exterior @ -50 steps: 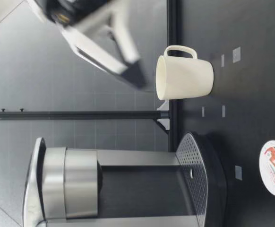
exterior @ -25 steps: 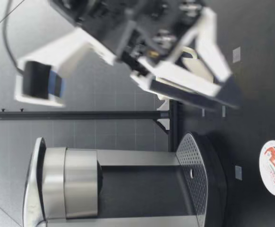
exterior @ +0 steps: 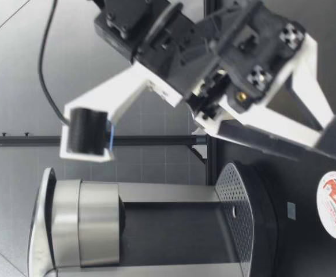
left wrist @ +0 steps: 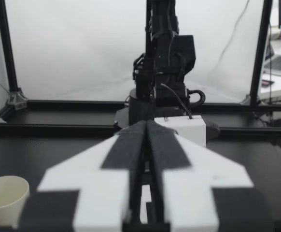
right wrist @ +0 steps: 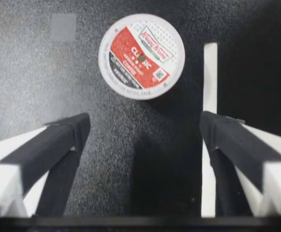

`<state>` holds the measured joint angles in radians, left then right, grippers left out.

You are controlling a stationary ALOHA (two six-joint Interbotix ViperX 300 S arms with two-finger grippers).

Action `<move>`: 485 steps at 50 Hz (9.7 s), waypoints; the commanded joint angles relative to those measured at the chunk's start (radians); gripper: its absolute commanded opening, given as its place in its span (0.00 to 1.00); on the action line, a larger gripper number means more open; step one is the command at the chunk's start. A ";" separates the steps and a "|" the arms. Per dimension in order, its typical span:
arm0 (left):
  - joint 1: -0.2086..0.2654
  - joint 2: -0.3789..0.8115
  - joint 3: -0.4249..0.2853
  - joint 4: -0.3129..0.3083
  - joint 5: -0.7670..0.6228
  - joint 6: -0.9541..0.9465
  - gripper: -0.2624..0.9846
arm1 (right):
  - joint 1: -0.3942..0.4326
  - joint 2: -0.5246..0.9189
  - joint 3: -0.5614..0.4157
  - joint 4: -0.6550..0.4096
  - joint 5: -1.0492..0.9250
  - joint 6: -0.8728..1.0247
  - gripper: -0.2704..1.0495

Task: Place the coffee capsule inside the capsule container, then place the cup onto the center of the cup tray.

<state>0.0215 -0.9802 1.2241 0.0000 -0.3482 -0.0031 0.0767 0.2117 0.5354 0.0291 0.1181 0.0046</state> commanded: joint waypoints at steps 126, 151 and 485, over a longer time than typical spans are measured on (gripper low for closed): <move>0.140 0.380 -0.318 -0.055 -0.120 0.018 0.30 | 0.006 -0.314 0.249 0.020 -0.380 0.025 0.56; 0.146 0.629 -0.528 -0.078 0.367 -0.002 0.31 | -0.008 -0.440 0.354 -0.003 -0.410 -0.040 0.56; 0.264 0.198 -0.492 1.700 0.968 -1.402 0.30 | -0.417 -0.270 -0.143 -0.052 -0.428 -0.201 0.56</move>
<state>0.2823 -0.7808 0.7440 1.6950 0.6167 -1.4067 -0.3329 -0.0522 0.4234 -0.0153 -0.3053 -0.1963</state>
